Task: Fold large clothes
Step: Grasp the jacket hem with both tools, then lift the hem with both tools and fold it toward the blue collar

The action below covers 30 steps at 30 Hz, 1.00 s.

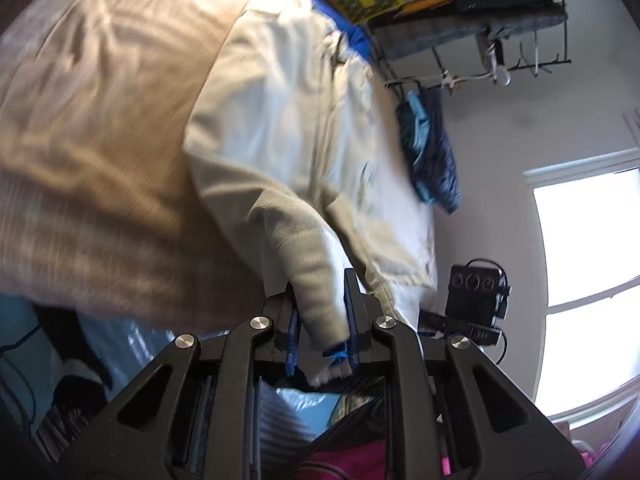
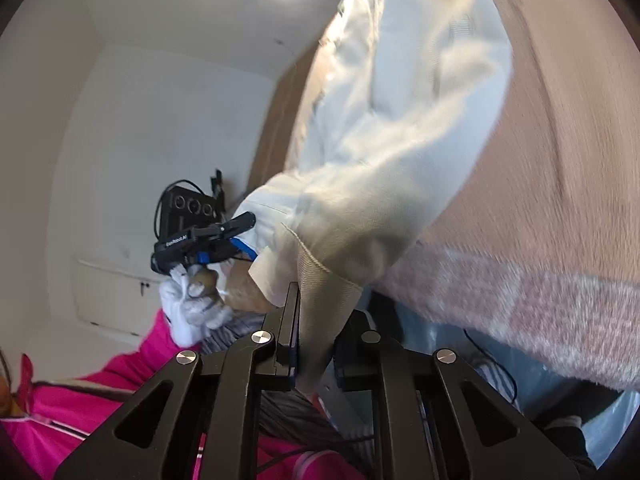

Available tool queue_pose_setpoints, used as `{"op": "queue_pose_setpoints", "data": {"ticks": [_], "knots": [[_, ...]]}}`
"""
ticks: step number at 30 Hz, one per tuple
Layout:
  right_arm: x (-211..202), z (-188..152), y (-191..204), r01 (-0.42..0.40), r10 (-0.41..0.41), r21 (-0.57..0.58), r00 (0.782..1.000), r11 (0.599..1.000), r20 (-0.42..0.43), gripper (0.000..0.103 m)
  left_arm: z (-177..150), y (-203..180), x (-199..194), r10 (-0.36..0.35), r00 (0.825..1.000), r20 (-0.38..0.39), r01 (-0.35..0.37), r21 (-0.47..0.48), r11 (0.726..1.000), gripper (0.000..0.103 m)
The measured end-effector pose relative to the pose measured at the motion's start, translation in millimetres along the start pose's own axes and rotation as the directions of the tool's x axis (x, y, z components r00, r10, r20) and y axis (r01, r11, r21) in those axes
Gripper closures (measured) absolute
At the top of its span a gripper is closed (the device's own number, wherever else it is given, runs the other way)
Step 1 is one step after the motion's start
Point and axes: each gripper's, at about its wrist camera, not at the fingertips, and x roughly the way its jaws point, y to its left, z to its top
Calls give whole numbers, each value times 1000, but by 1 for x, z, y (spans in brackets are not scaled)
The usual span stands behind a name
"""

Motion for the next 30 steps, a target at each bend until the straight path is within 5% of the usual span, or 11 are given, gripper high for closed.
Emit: {"op": "queue_pose_setpoints", "data": {"ticks": [7,16,30], "knots": [[-18,39,16,3,-2,-15,995,1000,100,92,55,-20,8,13,998,58,-13,-7,1000,86],[-41,111,-11,58,-65,37,972,998,225,92,119,-21,59,101,993,67,-101,-12,995,86],[-25,179,-63,214,-252,175,939,961,235,92,172,3,101,190,978,83,-184,-70,980,85]]}}
